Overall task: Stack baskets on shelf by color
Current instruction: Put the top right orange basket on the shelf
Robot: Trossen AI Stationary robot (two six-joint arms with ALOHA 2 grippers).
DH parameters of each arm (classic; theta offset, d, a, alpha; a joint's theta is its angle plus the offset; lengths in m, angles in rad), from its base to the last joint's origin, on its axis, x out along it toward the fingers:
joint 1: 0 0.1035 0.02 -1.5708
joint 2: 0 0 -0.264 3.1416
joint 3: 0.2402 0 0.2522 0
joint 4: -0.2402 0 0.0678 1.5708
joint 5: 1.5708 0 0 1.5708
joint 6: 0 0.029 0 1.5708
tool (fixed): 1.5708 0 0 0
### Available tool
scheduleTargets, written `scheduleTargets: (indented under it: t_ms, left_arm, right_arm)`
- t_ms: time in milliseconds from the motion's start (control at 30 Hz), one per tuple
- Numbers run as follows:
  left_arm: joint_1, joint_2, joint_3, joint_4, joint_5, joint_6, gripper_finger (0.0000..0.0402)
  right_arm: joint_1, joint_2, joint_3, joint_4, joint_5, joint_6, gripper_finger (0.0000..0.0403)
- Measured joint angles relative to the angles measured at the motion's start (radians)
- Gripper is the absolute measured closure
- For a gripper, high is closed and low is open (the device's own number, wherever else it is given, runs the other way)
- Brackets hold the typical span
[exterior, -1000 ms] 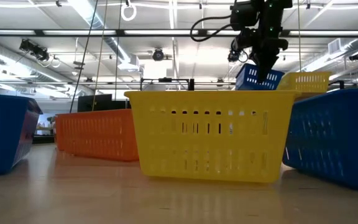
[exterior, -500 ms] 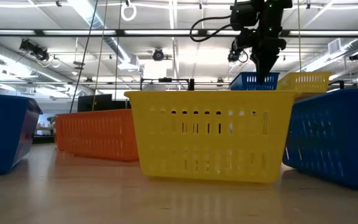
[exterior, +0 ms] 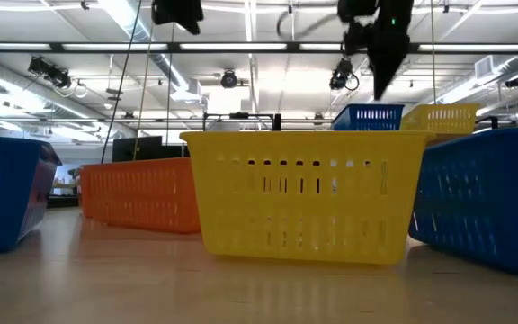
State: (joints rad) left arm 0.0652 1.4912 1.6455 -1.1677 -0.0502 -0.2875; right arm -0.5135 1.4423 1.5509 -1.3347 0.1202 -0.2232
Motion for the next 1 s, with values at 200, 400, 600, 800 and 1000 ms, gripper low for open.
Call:
scheduleTargets:
  t_ms: [200, 400, 600, 800, 1000]
  left_arm:
    - [0.047, 0.109, -0.001, 0.017, 0.001, 0.205, 0.0201]
    - [0.085, 0.29, -0.001, 0.014, 0.005, 0.39, 0.0178]
    - [0.113, 0.422, -0.002, 0.009, 0.083, 0.458, 0.0182]
    - [0.11, 0.462, -0.002, 0.043, 0.089, 0.509, 0.0182]
    - [0.11, 0.498, -0.002, 0.061, 0.105, 0.52, 0.0178]
  right_arm:
    - [0.058, -0.057, 0.167, -0.026, -0.064, 0.108, 0.0271]
    - [0.119, -0.128, 0.279, -0.046, -0.07, 0.249, 0.0239]
    - [0.163, -0.208, 0.303, -0.081, -0.068, 0.351, 0.0226]
    - [0.175, -0.258, 0.303, -0.14, -0.058, 0.387, 0.0227]
    - [0.175, -0.268, 0.303, -0.161, -0.058, 0.389, 0.0227]
